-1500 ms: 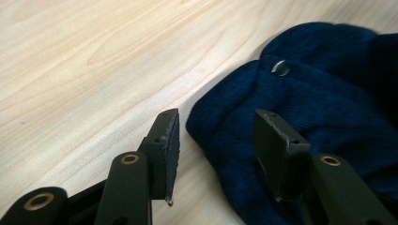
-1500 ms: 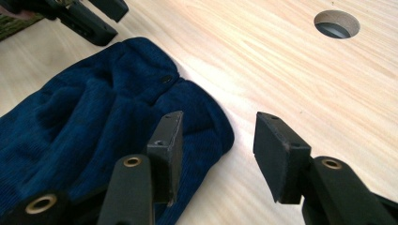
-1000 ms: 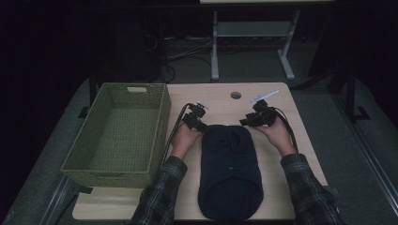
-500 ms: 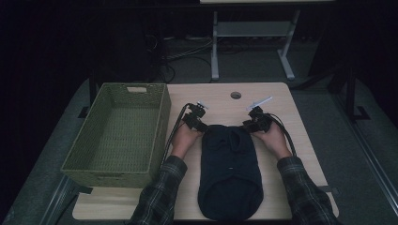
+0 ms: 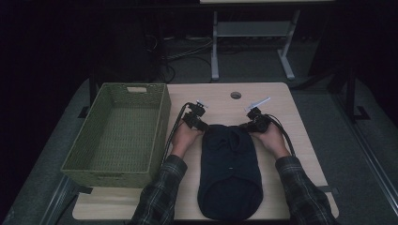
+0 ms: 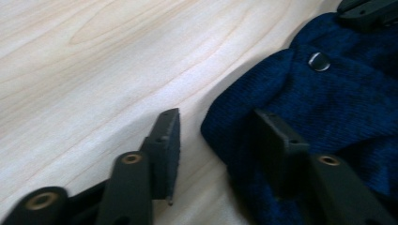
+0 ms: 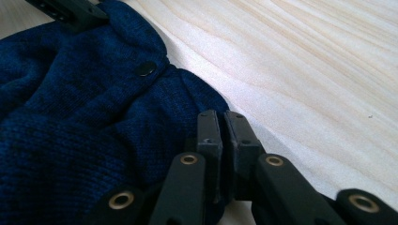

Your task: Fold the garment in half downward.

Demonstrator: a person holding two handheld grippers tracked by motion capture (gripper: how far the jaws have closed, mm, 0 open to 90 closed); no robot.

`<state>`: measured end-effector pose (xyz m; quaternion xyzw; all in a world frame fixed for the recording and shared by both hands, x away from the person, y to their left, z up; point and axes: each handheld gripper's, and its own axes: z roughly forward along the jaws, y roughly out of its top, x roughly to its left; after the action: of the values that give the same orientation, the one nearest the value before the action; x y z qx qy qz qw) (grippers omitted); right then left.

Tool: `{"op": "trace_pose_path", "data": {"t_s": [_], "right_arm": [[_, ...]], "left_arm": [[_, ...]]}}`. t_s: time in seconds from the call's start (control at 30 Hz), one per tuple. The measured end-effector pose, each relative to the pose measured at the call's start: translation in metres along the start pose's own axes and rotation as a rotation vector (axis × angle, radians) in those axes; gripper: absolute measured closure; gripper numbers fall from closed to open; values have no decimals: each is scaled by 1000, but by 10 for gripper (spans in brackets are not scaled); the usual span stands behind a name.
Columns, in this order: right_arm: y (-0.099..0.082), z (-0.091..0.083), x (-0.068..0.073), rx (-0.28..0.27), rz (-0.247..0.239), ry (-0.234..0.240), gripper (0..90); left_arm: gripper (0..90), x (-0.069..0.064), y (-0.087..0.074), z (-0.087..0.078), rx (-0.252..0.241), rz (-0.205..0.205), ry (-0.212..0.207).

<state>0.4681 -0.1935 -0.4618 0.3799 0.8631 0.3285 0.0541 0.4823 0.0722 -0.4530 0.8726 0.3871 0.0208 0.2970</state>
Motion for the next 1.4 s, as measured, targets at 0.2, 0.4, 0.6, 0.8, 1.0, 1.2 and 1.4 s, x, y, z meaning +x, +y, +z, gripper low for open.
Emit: {"op": "trace_pose_path", "data": {"t_s": [0.2,0.4,0.6,0.8,1.0,1.2,1.4], "right_arm": [[1,0,2,5,-17,-16,866],[5,-6,0,11,-25,-57,871],[16,-22,-1,-18,-37,-81,870],[27,-45,1,-72,-52,-104,870],[38,-65,6,-109,-87,-128,870],[44,-86,14,-181,-105,-151,870],[28,-85,28,-204,-135,-149,869]], "left_arm": [[794,-3,2,-1,15,-9,-19],[826,-6,5,-10,9,-3,-10],[826,-15,16,-29,-43,37,31],[826,-22,26,-47,-104,63,65],[826,-29,38,-65,-159,97,103],[823,-43,39,-81,-236,151,149],[823,-46,22,-81,-275,157,121]]}}
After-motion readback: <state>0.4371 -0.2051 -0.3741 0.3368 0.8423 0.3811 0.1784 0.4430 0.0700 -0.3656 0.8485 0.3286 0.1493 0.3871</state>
